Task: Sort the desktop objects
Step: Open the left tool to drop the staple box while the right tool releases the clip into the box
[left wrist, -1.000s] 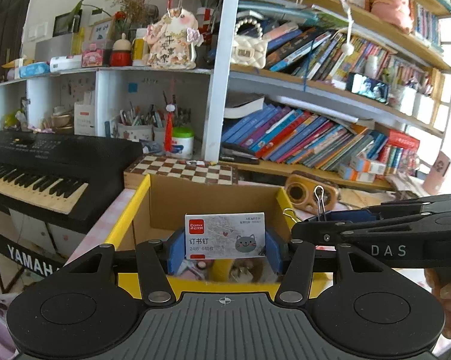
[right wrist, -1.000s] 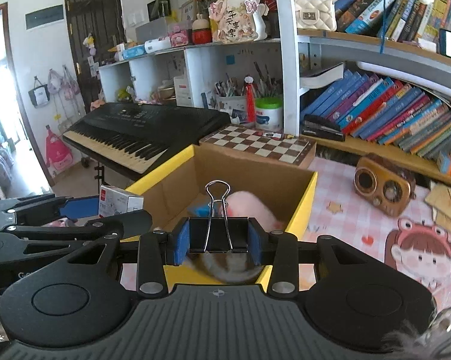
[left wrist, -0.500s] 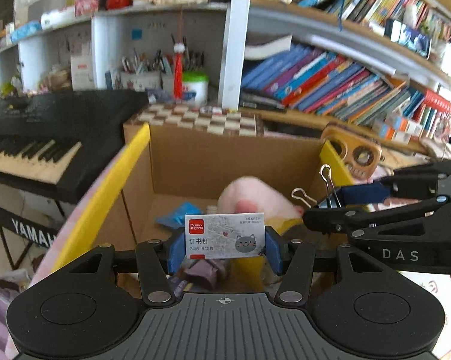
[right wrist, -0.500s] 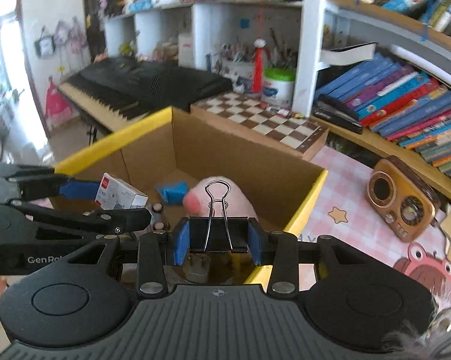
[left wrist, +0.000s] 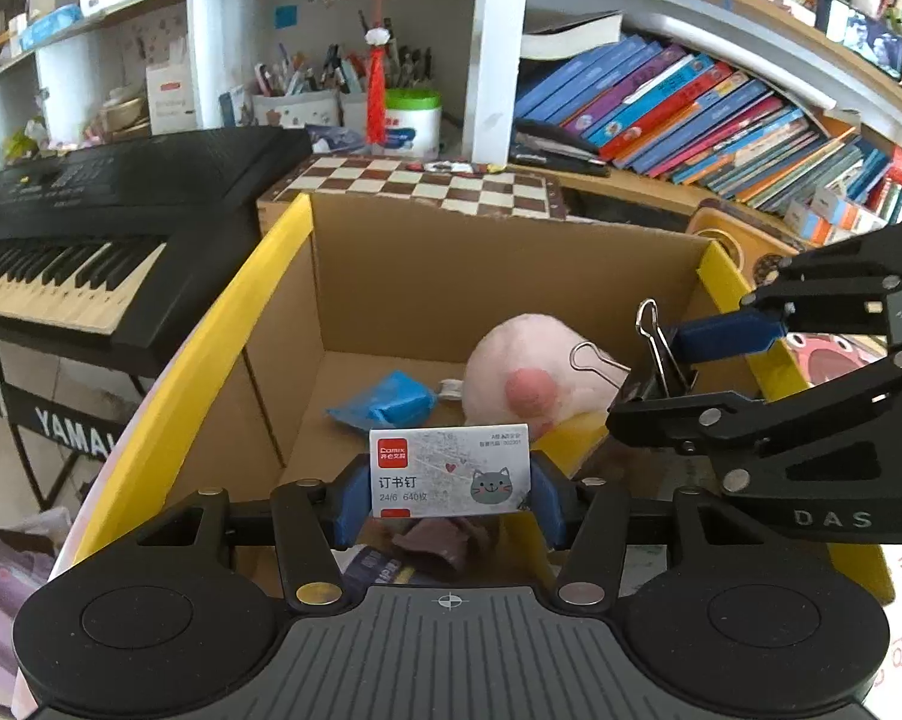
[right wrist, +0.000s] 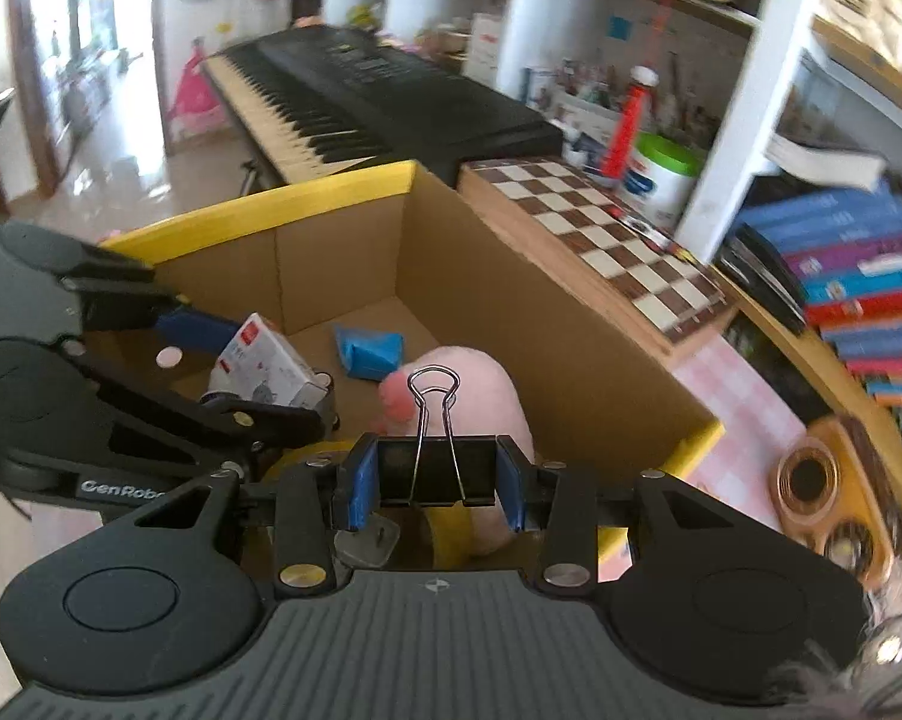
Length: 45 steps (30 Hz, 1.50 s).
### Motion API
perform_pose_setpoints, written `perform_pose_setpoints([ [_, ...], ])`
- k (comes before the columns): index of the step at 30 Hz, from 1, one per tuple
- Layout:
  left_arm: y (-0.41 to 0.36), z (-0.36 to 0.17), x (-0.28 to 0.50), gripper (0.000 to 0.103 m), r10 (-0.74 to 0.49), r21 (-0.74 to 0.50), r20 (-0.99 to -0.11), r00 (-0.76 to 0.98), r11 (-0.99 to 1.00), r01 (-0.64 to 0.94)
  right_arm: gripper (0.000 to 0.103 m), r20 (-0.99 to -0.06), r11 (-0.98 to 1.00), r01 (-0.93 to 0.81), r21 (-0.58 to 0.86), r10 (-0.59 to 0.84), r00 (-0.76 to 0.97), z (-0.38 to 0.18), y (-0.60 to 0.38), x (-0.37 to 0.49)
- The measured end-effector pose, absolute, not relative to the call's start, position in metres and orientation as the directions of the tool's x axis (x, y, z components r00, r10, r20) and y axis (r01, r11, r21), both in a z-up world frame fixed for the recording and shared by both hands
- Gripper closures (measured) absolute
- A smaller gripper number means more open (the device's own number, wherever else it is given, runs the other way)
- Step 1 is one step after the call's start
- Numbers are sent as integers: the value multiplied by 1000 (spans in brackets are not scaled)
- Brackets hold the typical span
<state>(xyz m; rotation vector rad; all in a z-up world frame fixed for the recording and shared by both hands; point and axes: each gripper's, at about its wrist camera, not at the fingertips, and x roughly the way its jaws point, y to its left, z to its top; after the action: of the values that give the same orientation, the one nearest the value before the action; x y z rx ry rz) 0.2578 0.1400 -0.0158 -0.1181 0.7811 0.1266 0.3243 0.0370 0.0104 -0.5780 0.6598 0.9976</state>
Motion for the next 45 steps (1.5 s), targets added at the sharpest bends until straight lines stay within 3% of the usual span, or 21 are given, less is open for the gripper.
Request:
perform_pose_setpoints([
  [9, 144, -7, 247, 35, 119, -68, -660, 742, 974, -216, 66, -722, 418, -901, -117, 587, 366, 15, 35, 328],
  [11, 148, 0, 240, 21, 119, -95, -630, 768, 969, -229, 66, -719, 427, -897, -117, 586, 373, 16, 34, 329],
  [13, 150, 8, 232, 14, 108, -137, -585, 804, 964, -229, 66, -724, 427, -897, -117, 581, 371, 14, 36, 329],
  [19, 143, 22, 226, 13, 101, -141, -533, 840, 968, -206, 64, -725, 422, -893, -157, 565, 395, 8, 49, 323],
  [23, 139, 30, 218, 11, 95, -141, -511, 855, 971, -192, 50, -697, 453, -881, -138, 587, 411, 14, 42, 315],
  [33, 129, 46, 188, 10, 61, -170, -458, 887, 973, -154, 49, -599, 613, -783, -107, 588, 543, 39, 2, 285],
  [45, 112, 52, 129, 2, 6, -174, -423, 906, 981, -88, 46, -491, 820, -568, -73, 466, 736, 51, -61, 212],
])
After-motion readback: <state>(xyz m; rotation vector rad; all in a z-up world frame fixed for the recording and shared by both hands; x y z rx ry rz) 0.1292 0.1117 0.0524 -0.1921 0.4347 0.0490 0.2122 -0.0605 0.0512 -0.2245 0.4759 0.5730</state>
